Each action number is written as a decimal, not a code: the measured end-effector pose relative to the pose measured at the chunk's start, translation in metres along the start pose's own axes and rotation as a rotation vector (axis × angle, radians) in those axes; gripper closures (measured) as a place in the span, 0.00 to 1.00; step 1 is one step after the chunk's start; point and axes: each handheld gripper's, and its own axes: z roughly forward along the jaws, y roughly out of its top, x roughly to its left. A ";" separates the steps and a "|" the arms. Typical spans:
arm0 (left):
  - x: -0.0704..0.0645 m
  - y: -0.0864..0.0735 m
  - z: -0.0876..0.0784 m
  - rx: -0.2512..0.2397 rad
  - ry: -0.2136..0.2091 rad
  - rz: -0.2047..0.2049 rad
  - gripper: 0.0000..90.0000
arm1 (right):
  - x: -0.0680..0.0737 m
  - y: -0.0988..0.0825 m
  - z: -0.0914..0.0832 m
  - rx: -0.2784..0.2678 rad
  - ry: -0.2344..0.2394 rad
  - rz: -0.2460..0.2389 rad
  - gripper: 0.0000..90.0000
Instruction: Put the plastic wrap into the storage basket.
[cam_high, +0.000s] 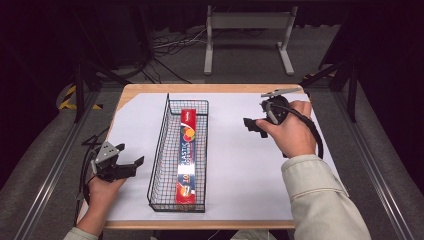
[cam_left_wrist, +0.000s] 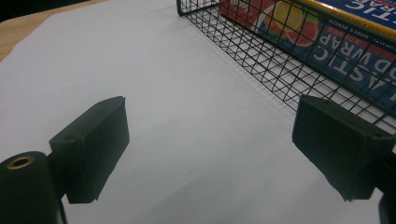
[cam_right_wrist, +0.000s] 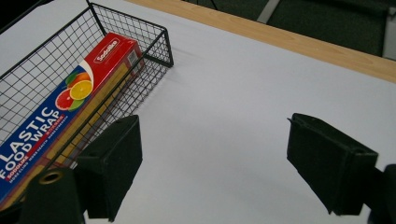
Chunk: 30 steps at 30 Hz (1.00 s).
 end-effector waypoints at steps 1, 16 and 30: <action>0.000 0.000 0.000 -0.004 -0.008 -0.004 0.12 | -0.007 -0.004 -0.003 -0.013 -0.003 -0.001 0.21; 0.000 0.001 -0.003 -0.023 -0.048 -0.005 0.11 | -0.053 -0.040 -0.013 -0.089 0.044 -0.074 0.20; 0.000 0.001 -0.004 -0.029 -0.052 0.000 0.11 | -0.076 -0.086 0.007 -0.213 0.050 -0.134 0.20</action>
